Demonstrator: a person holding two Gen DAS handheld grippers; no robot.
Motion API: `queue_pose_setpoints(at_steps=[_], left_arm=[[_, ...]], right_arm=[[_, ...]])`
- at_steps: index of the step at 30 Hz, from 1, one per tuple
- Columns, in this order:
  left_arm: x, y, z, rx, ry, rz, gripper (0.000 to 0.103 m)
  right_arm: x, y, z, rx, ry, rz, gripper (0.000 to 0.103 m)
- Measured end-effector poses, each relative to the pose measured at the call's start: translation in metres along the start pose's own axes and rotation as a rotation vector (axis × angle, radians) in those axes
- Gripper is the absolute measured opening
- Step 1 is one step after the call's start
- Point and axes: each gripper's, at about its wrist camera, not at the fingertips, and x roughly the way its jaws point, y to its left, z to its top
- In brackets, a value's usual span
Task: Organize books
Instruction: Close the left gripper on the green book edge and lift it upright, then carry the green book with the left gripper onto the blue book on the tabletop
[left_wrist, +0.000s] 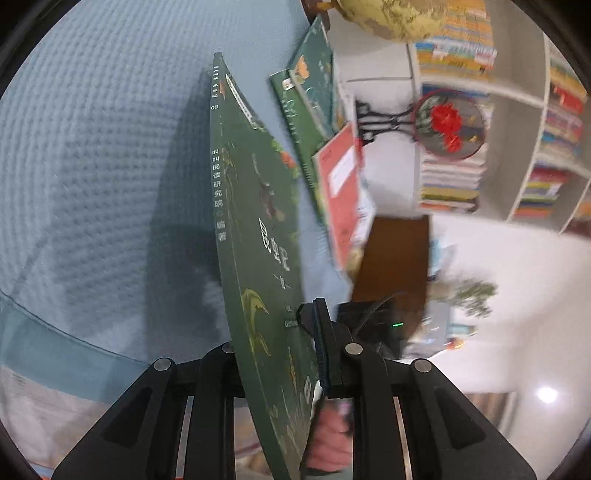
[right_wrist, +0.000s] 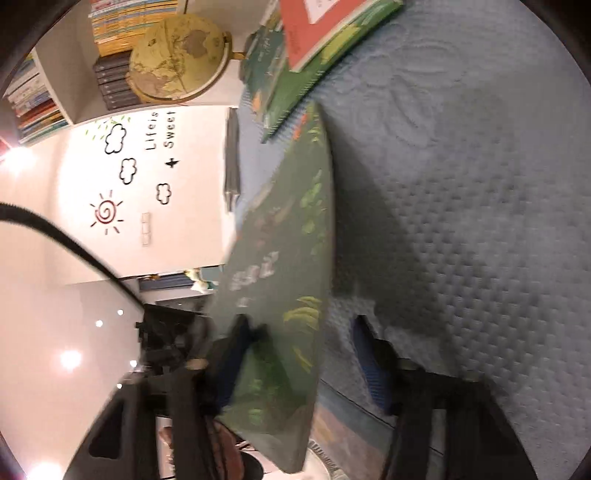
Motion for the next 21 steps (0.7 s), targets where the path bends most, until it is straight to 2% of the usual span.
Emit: queue_pose_setpoints(at_steps=[1, 3, 4, 5, 8, 11, 16, 21], left_arm=[[0.001, -0.002, 0.0, 0.023, 0.008, 0.052, 0.016], [0.005, -0.009, -0.002, 0.093, 0.017, 0.203, 0.019], [0.006, -0.013, -0.004, 0.142, 0.015, 0.278, 0.026], [0.008, -0.018, -0.007, 0.19, 0.004, 0.354, 0.029], [0.01, -0.028, -0.011, 0.279, -0.014, 0.475, 0.032], [0.006, -0.035, -0.011, 0.338, -0.032, 0.538, 0.032], [0.002, -0.054, -0.01, 0.46, -0.032, 0.581, 0.032], [-0.002, -0.072, -0.011, 0.597, -0.028, 0.621, 0.03]], right_arm=[[0.001, 0.005, -0.001, -0.024, -0.005, -0.035, 0.031], [0.005, 0.023, -0.005, -0.11, -0.018, -0.145, 0.031], [0.008, 0.032, -0.007, -0.154, -0.021, -0.198, 0.031], [0.012, 0.046, -0.012, -0.237, -0.026, -0.286, 0.031], [0.026, 0.077, -0.03, -0.449, -0.028, -0.483, 0.031], [0.038, 0.089, -0.04, -0.51, -0.021, -0.55, 0.031], [0.037, 0.096, -0.042, -0.506, -0.036, -0.555, 0.031], [0.039, 0.127, -0.045, -0.597, -0.068, -0.64, 0.031]])
